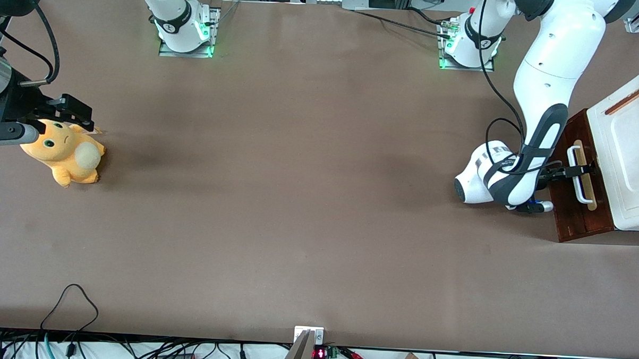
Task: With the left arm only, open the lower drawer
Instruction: 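Close the left gripper around the white drawer handle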
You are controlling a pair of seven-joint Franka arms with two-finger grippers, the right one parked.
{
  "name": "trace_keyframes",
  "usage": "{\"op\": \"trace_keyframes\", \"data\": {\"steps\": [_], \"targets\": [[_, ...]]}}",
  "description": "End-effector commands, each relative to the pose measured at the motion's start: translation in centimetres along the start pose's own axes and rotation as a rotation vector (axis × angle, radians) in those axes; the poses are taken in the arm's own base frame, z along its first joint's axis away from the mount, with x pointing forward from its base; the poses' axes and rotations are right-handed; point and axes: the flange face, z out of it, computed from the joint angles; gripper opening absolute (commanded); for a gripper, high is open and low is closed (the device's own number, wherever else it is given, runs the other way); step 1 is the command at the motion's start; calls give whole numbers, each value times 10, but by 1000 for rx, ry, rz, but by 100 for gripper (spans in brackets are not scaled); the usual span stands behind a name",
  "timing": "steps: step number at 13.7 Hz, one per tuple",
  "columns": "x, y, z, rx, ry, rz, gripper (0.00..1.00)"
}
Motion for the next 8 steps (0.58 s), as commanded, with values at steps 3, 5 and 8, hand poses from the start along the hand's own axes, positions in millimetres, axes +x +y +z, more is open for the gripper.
{"op": "trace_keyframes", "data": {"steps": [3, 5, 8], "targets": [[0, 0, -5, 4, 21, -13, 55], [0, 0, -6, 4, 23, -13, 51], [0, 0, -5, 4, 21, -41, 43]]}}
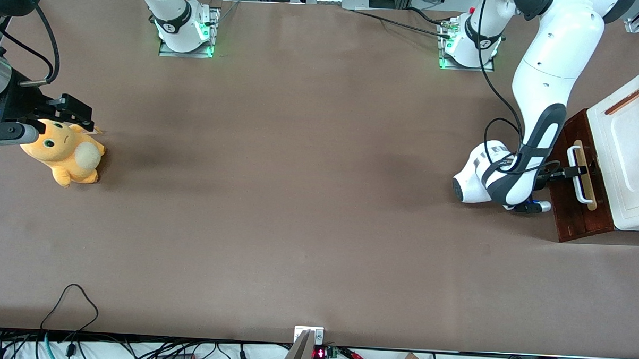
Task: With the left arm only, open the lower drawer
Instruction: 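Close the left gripper around the white drawer handle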
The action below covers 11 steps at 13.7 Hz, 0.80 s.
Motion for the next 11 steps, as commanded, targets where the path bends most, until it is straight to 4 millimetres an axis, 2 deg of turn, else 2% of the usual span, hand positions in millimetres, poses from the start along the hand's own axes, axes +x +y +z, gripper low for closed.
{"op": "trace_keyframes", "data": {"steps": [1, 11], "targets": [[0, 0, 1, 8, 8, -41, 40], [-2, 6, 8, 10, -3, -21, 28]]}}
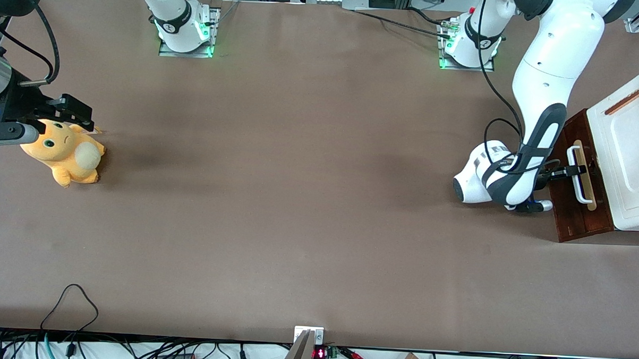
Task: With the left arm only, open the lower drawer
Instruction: 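Close the left gripper around the white drawer handle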
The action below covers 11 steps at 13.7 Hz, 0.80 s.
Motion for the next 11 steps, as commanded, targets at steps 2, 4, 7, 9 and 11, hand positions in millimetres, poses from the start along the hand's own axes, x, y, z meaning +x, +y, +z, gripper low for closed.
{"op": "trace_keyframes", "data": {"steps": [2, 4, 7, 9, 11], "targets": [[-1, 8, 6, 1, 5, 12, 26], [-1, 8, 7, 0, 4, 16, 25], [-1, 7, 6, -1, 3, 15, 23], [-2, 6, 6, 2, 0, 11, 22], [-2, 3, 7, 2, -3, 4, 22]]}}
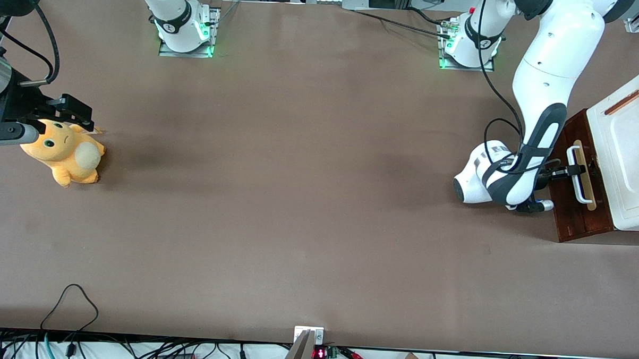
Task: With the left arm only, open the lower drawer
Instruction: 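Pull the gripped handle away from the cabinet, sliding the drawer out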
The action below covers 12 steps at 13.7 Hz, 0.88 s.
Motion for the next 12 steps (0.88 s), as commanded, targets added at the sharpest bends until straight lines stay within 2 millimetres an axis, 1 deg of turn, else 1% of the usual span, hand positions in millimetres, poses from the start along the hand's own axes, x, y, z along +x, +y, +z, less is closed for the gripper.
{"op": "trace_keyframes", "data": {"steps": [1, 8, 12], "targets": [[-2, 4, 5, -5, 3, 4, 22], [-5, 4, -4, -17, 2, -3, 20], [-8, 4, -14, -25, 4, -3, 20]]}}
